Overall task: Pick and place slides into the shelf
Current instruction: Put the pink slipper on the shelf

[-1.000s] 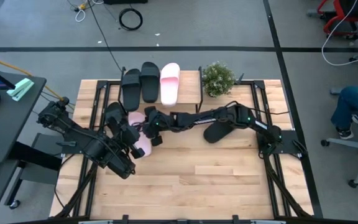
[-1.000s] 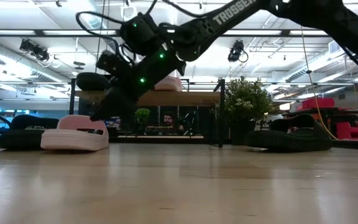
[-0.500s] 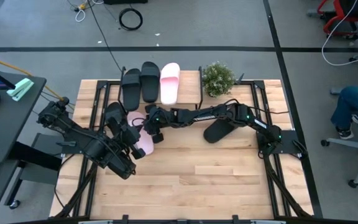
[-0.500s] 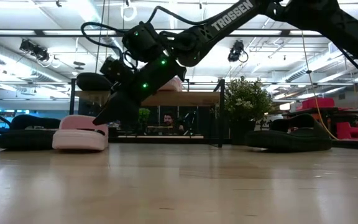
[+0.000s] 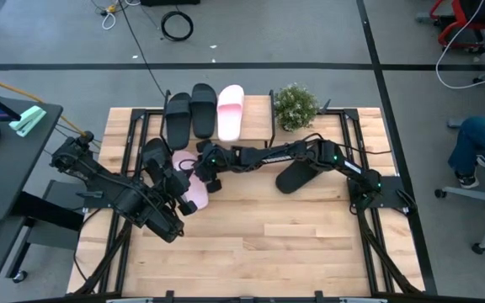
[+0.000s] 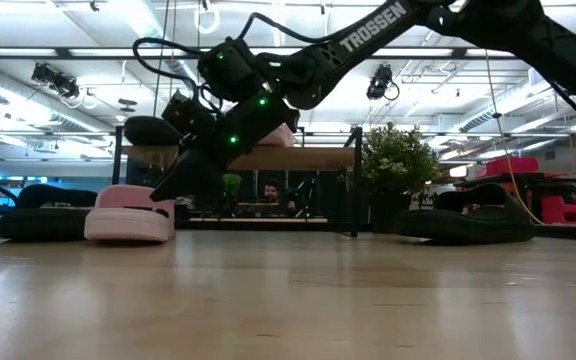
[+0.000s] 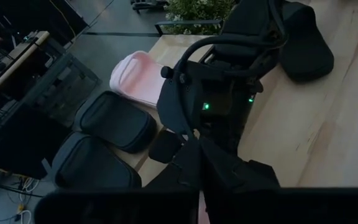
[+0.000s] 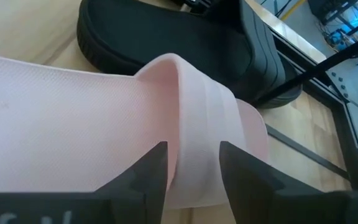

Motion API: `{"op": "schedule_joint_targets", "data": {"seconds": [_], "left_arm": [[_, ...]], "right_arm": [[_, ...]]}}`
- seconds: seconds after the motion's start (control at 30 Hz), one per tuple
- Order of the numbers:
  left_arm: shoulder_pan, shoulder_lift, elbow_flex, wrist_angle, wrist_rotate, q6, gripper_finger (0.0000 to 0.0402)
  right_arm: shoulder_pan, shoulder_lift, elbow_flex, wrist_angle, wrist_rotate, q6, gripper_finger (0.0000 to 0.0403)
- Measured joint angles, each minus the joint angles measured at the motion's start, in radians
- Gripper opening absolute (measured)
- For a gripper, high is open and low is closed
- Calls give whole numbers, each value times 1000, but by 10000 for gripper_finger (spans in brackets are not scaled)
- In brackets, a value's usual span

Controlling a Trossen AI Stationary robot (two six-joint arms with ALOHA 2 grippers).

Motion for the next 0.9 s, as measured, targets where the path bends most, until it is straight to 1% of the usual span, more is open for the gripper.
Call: {"op": "schedule_joint_targets", "data": {"seconds": [0.17, 0.3, 0.4, 0.57, 0.6, 0.63, 0.77, 0.9], "left_arm": [[0, 0, 0, 0, 0, 5, 25], [0, 0, 0, 0, 0, 6, 21], [0, 0, 0, 0, 0, 6, 13], [0, 0, 0, 0, 0, 5, 7], [0, 0, 0, 0, 0, 5, 8], [0, 0, 0, 0, 0, 6, 11], [0, 0, 0, 0, -1, 5, 21], [0, 0, 0, 0, 0, -1, 22]], "right_arm": [[-3, 0, 0, 14, 4, -4, 149], [-4, 0, 0, 15, 10, -13, 135], [-3, 0, 0, 15, 2, -12, 103], [4, 0, 0, -3, -23, -10, 23], [9, 0, 0, -9, -19, -10, 14], [11, 0, 0, -12, -15, -10, 10], [32, -1, 0, -30, -16, 21, 17], [77, -2, 0, -39, -11, 38, 7]]}}
